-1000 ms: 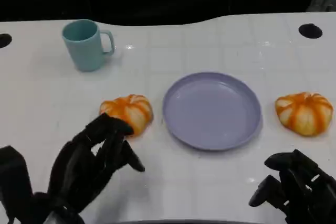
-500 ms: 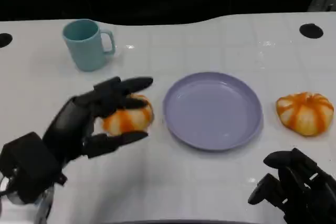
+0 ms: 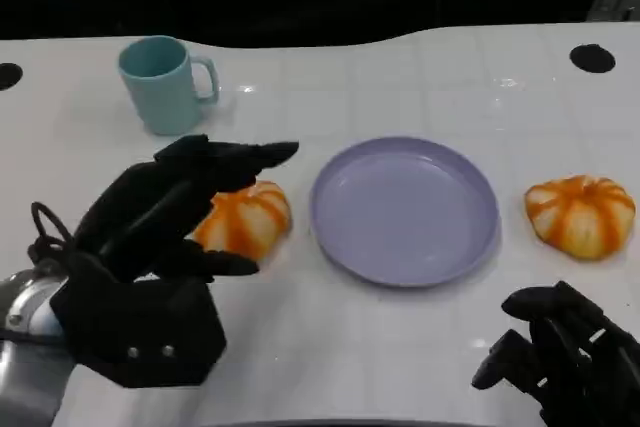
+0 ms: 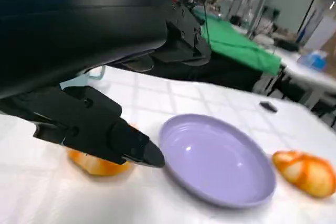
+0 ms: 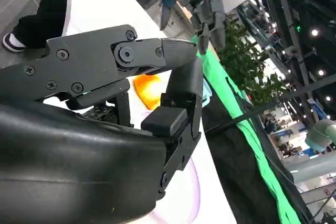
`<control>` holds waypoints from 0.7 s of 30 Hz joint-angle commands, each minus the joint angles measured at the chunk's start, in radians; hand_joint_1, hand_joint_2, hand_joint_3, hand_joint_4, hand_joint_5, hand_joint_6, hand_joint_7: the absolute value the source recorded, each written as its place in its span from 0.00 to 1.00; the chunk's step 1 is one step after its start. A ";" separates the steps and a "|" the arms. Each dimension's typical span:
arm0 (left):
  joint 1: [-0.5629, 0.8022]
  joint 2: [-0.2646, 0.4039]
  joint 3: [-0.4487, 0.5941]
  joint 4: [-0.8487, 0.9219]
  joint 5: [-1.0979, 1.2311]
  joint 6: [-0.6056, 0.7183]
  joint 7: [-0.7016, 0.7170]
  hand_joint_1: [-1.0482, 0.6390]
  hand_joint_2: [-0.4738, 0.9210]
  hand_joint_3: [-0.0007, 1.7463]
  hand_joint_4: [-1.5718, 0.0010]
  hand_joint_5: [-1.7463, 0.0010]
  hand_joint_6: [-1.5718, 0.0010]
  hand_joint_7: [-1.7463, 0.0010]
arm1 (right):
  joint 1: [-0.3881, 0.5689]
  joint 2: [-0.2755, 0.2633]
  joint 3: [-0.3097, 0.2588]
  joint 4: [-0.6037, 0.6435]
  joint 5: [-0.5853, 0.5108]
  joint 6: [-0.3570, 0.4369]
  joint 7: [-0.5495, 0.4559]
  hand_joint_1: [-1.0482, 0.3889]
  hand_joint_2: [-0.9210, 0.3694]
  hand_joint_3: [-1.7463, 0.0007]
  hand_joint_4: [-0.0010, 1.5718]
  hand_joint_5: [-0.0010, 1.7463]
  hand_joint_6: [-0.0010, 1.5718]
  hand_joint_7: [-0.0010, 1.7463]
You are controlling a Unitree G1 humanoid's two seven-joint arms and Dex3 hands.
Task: Grasp the bread from the table and place it into the plate.
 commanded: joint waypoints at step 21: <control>-0.333 -0.066 -0.307 0.417 0.345 0.389 0.069 0.49 0.87 0.00 0.98 0.93 0.85 1.00 | 0.014 -0.012 -0.001 -0.028 -0.003 -0.009 0.005 0.35 0.00 0.85 0.35 0.90 0.42 0.59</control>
